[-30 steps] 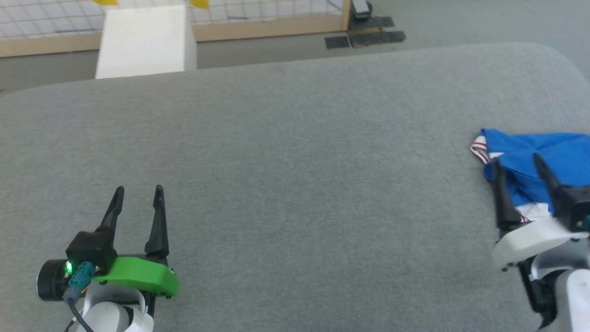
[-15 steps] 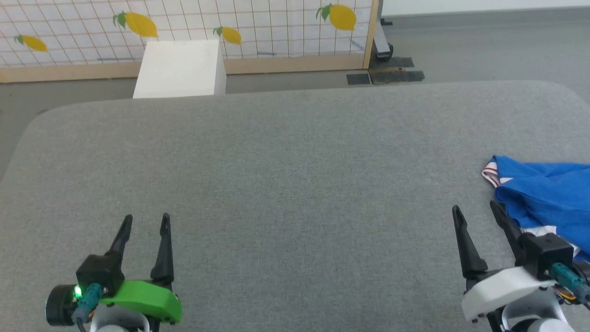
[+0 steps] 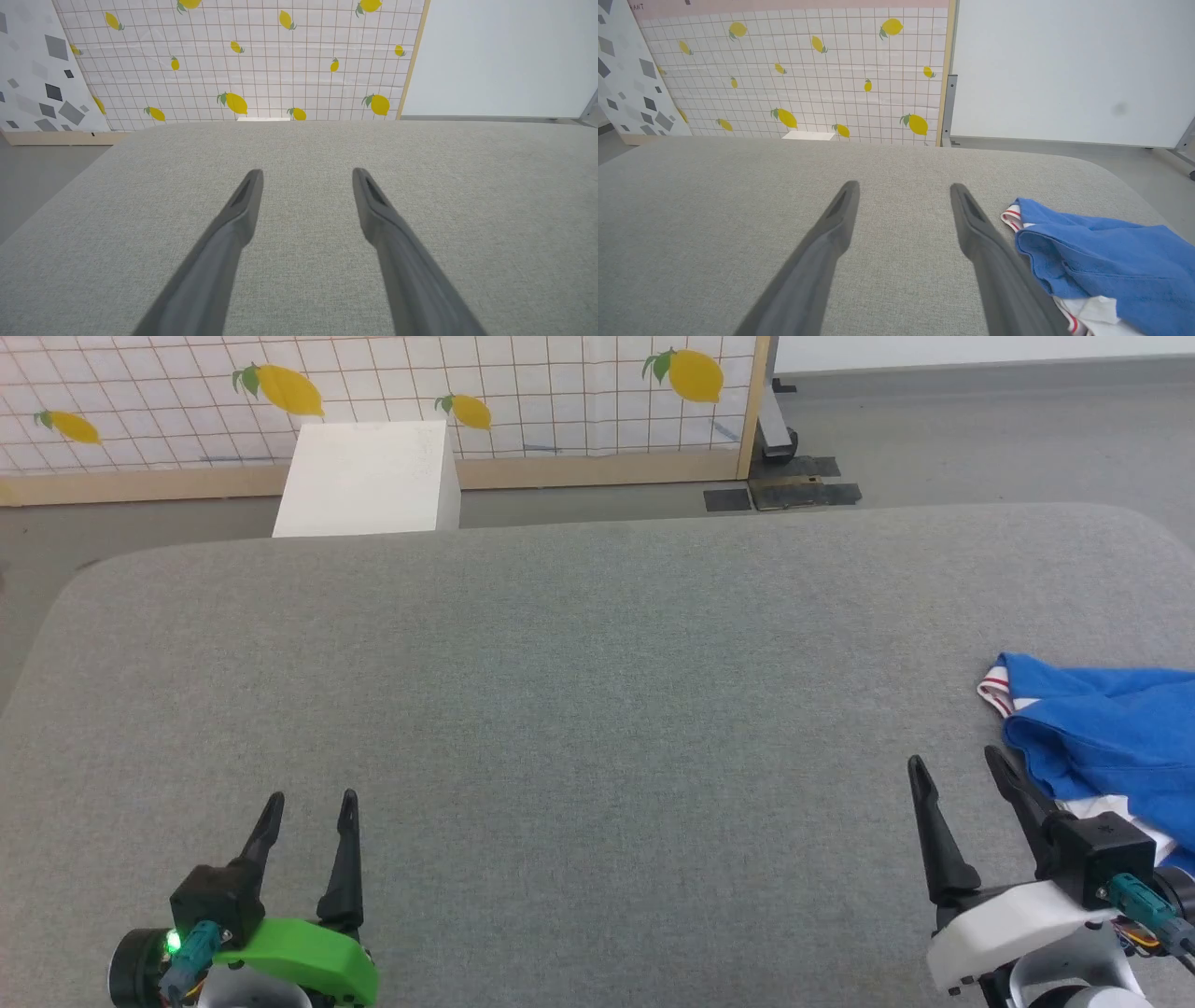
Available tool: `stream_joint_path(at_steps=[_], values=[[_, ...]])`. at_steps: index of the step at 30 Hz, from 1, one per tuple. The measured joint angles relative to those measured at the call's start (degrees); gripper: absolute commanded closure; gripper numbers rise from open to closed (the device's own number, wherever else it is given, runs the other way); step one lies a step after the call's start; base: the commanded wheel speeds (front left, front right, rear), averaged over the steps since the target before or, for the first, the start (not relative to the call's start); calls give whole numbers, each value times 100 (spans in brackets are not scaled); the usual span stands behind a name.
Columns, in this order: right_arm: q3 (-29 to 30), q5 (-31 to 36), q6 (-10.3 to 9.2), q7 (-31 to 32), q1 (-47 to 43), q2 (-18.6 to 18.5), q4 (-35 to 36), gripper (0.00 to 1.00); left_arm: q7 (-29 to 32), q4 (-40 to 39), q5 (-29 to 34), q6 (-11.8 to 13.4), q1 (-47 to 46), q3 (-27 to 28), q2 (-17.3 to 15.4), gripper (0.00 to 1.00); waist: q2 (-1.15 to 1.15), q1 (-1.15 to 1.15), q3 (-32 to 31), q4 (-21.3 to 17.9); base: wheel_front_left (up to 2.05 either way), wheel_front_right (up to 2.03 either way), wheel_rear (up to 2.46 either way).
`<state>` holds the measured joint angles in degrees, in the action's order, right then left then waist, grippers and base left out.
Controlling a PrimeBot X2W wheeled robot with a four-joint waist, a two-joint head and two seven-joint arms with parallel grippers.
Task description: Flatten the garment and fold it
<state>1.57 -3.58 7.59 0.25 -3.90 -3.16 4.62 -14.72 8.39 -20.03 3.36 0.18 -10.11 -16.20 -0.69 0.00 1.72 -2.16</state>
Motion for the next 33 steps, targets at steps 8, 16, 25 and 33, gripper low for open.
stream_joint_path(at_steps=[8,16,25,33], values=[[-56,0,0,0,1,5,13,0,0,3,3,-26,-1,15,30,0,0,0,9,34,0,0,0],[-85,0,0,26,2,7,3,0,0,4,5,-36,-1,57,45,0,0,0,2,21,0,0,0],[-84,0,0,75,2,5,-12,100,1,9,15,-69,-1,74,64,100,0,0,-39,14,0,0,0],[-85,1,0,75,2,4,-21,100,81,-15,88,-77,-1,111,116,100,0,0,-48,26,0,0,0]])
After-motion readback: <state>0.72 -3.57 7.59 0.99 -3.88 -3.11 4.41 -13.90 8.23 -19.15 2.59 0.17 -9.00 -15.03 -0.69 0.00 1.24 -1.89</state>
